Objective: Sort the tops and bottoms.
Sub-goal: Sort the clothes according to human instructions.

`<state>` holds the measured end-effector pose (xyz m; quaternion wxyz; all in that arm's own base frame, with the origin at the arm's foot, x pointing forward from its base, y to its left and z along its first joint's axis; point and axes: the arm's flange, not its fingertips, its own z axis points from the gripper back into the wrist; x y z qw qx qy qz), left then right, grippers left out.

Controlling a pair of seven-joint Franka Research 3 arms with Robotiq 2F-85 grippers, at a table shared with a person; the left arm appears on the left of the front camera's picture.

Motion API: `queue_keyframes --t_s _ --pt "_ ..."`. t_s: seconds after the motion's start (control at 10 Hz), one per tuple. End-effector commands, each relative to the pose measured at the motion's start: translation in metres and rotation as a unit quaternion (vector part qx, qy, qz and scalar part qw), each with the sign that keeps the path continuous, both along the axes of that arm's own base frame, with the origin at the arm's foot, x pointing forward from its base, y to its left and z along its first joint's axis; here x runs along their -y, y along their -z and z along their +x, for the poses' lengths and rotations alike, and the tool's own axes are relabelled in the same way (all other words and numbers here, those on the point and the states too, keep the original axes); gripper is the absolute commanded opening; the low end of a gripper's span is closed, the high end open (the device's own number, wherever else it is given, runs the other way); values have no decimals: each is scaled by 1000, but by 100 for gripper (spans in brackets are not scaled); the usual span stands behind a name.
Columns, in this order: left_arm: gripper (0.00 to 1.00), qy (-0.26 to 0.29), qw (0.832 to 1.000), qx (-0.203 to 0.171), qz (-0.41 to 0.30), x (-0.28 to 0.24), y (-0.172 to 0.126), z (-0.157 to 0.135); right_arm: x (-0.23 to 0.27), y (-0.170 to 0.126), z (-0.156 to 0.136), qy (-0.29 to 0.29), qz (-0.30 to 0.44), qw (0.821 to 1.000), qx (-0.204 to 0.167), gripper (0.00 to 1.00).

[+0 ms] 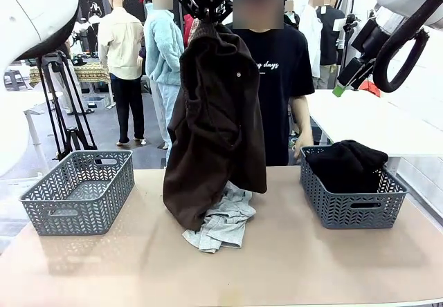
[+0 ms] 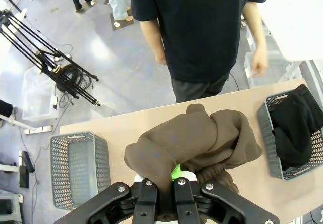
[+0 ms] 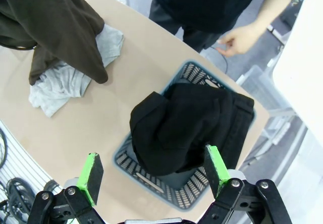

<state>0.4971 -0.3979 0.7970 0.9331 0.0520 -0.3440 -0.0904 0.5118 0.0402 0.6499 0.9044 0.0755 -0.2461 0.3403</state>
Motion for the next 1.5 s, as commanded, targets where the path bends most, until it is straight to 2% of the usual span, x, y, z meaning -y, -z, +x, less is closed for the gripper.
queue_keyframes --t_s 0.0,1.4 --pt "0 0 1000 11 -4 -4 -6 -1 1 0 2 -2 -5 1000 0 100" --pt "0 0 1000 11 -4 -4 -6 -1 1 0 2 -2 -5 1000 0 100"
